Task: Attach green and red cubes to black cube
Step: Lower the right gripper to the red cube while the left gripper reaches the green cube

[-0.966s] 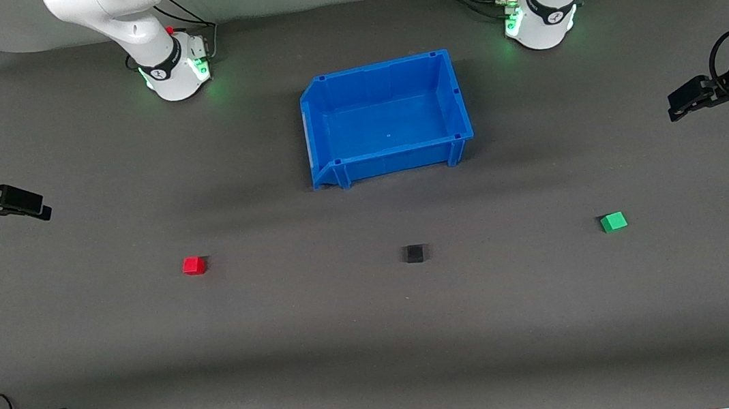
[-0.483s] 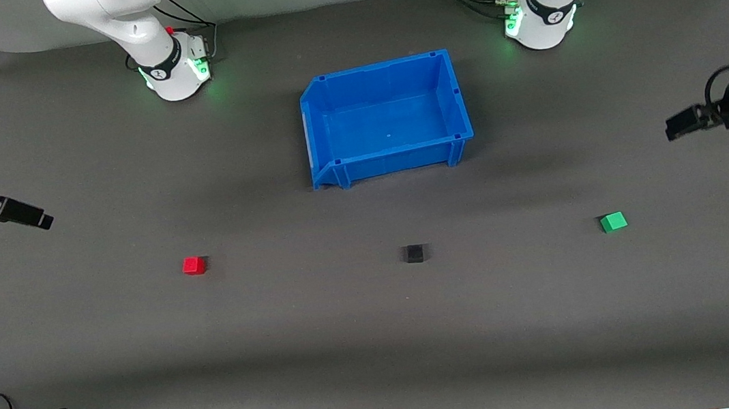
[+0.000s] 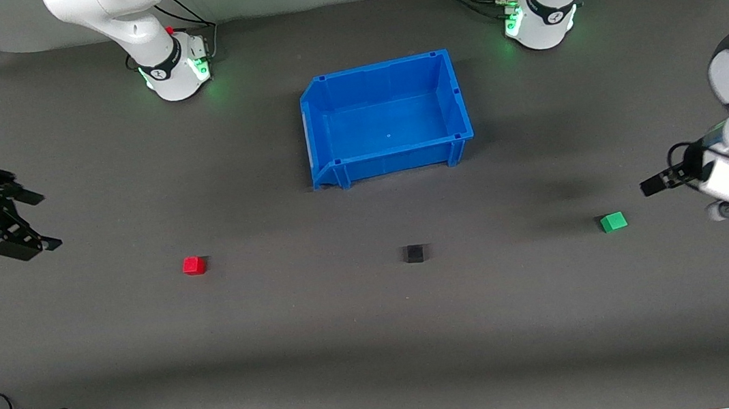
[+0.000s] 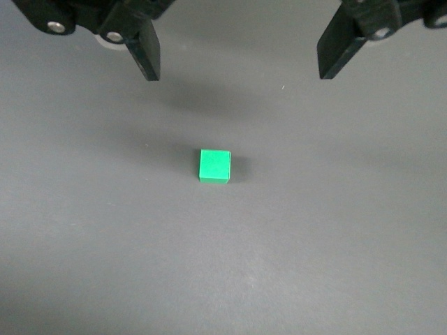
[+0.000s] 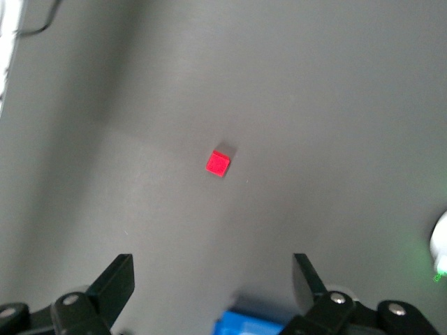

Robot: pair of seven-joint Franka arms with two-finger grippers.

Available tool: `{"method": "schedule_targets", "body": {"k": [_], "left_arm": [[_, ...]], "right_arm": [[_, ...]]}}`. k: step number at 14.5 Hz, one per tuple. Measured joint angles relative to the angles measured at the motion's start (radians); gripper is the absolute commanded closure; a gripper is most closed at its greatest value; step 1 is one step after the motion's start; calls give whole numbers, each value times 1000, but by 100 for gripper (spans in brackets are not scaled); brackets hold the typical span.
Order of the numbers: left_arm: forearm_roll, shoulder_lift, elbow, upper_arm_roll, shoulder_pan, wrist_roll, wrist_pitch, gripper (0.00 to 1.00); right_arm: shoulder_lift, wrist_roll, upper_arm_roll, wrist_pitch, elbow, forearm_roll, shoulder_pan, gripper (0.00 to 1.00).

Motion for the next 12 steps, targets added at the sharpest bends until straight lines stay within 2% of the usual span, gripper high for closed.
{"method": "schedule_targets", "body": {"k": [3,6,8,9,11,12], "left_arm": [[4,121,-10,0,5,1,116,3],[4,250,18,-1,5,1,210,9],[6,311,32,-1,5,2,271,17],[6,337,34,-1,5,2,298,25],[6,373,37,-3,4,2,320,32],[6,382,41,-5,3,2,322,41]], "right_arm": [[48,97,-1,6,-48,45,0,0],[84,104,-8,136,-177,100,-2,0],[97,103,-8,282,-289,124,-1,0],[104,94,-8,355,-344,148,0,0],[129,49,-7,466,-427,220,0,0],[150,26,-7,505,-451,258,0,0]]}}
